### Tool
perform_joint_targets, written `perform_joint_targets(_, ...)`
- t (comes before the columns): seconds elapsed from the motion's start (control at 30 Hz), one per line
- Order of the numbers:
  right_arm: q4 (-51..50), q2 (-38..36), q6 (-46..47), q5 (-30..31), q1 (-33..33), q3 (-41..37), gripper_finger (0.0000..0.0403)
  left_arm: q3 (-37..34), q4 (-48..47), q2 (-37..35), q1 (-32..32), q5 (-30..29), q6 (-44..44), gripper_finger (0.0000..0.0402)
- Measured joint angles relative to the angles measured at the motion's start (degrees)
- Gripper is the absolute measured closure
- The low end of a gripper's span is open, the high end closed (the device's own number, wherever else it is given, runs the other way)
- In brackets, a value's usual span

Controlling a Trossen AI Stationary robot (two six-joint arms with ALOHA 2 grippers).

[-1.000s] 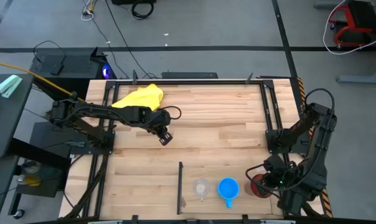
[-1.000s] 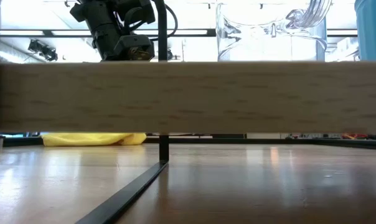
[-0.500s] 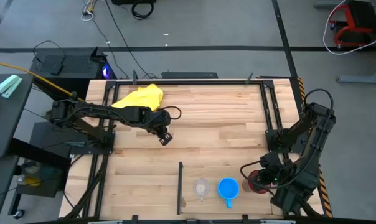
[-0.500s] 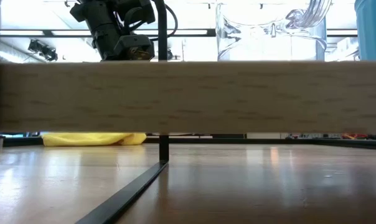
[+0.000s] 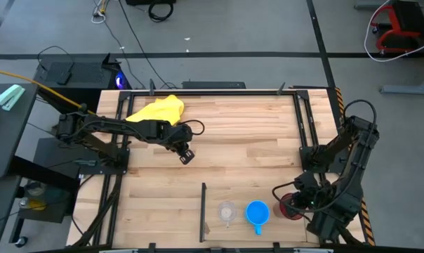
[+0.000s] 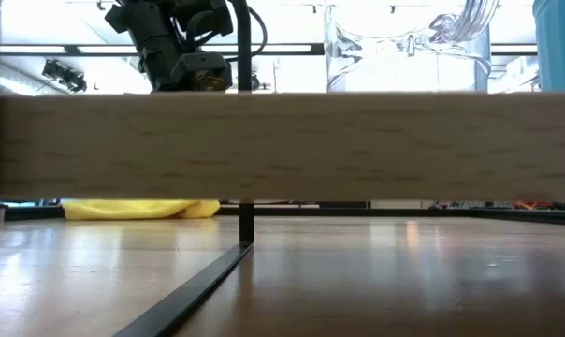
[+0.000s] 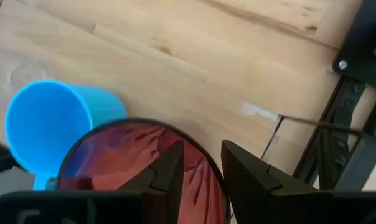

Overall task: Stack small to large cups/mugs on shelf
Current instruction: Put the red cup on the shelf

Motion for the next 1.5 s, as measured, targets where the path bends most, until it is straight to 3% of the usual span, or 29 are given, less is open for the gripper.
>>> perform_joint_targets(0.6, -0.07, -0.19, -7.17, 2.81, -1.68, -2.89, 0.0286, 0.01, 0.08, 0.00, 0.00, 0.04, 0.57, 0.0376)
perform_joint_targets(1.23, -0.07, -0.21, -6.81, -0.58, -2.18, -2.88, 0.0214, 0.00, 0.09, 0.00, 0.00, 0.05, 1.35, 0.0373)
perform_joint_targets(1.5, -0.06, -4.45, -6.27, -0.60, -3.20, -2.86, 0.0224, 0.00, 0.09, 0.00, 0.00, 0.10, 1.49, 0.0367)
